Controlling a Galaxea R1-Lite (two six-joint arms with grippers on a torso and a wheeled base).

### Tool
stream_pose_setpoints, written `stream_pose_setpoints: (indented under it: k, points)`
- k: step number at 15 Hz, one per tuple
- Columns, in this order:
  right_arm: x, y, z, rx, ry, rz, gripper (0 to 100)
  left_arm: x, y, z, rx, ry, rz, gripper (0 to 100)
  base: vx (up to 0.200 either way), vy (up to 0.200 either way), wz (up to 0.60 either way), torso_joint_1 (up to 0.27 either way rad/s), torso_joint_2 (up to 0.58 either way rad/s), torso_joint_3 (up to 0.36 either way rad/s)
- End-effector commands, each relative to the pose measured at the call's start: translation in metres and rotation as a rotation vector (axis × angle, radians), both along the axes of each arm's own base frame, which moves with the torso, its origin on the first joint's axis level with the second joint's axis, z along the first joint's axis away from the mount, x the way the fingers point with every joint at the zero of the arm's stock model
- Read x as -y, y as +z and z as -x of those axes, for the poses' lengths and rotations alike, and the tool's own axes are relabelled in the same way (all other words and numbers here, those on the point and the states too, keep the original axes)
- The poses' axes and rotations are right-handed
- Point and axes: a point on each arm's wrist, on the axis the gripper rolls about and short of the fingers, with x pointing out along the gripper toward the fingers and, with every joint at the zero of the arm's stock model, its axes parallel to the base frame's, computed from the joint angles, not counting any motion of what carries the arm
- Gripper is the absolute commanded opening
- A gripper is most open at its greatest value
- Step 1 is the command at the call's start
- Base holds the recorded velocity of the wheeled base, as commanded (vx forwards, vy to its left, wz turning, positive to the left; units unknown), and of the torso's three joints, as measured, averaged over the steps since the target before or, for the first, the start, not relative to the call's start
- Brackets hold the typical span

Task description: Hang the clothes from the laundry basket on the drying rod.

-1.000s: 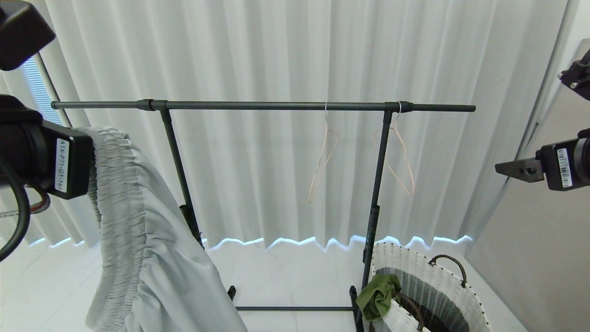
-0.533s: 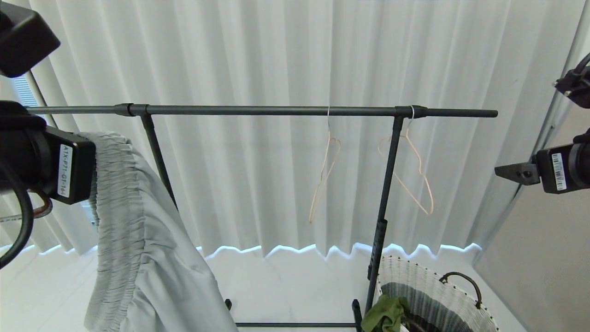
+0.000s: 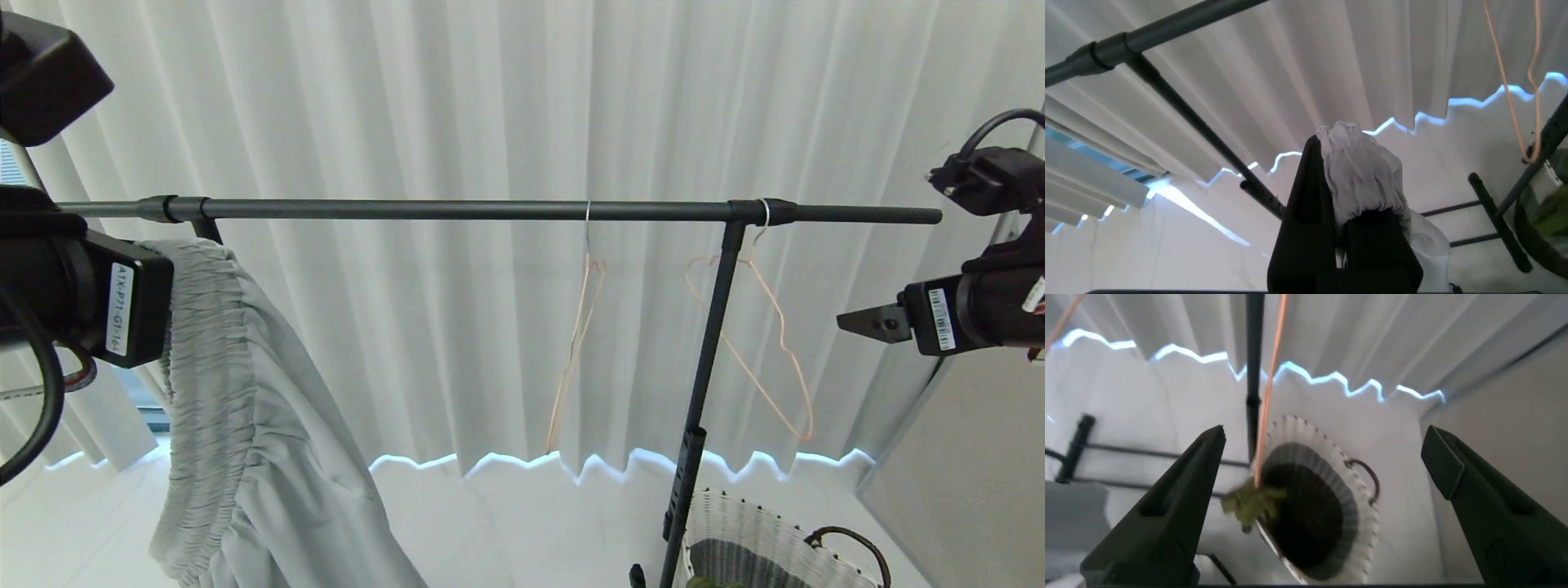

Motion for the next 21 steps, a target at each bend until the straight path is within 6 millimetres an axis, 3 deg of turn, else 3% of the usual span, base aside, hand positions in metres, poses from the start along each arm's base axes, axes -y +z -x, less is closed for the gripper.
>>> stream_pose_setpoints:
  k: [1, 9, 12, 19, 20, 21]
  points:
    - [-0.011, -0.015, -0.022, -0.042, -0.025, -0.018, 100, -0.001, -0.001, 0.001, -0.001, 0.000, -0.002, 0, 0.000, 0.000, 0.00, 0.000, 0.00, 0.000]
    - [-0.040, -0.069, -0.080, -0.164, -0.114, -0.070, 100, -0.008, -0.012, 0.015, -0.013, -0.002, -0.013, 0, 0.000, 0.000, 0.00, 0.000, 0.00, 0.000]
    - [-0.047, -0.075, -0.094, -0.176, -0.145, -0.105, 100, -0.009, -0.011, 0.016, -0.010, -0.004, -0.018, 0, 0.000, 0.000, 0.00, 0.000, 0.00, 0.000]
    - [-0.047, -0.080, -0.097, -0.191, -0.152, -0.099, 100, -0.008, -0.011, 0.016, -0.010, -0.010, -0.018, 0, 0.000, 0.000, 0.00, 0.000, 0.00, 0.000]
    - [-0.047, -0.080, -0.097, -0.191, -0.152, -0.099, 0, -0.008, -0.011, 0.016, -0.010, -0.010, -0.018, 0, 0.000, 0.000, 0.00, 0.000, 0.00, 0.000]
    - [-0.048, -0.081, -0.098, -0.195, -0.152, -0.097, 0, -0.008, -0.011, 0.016, -0.010, -0.010, -0.018, 0, 0.000, 0.000, 0.00, 0.000, 0.00, 0.000]
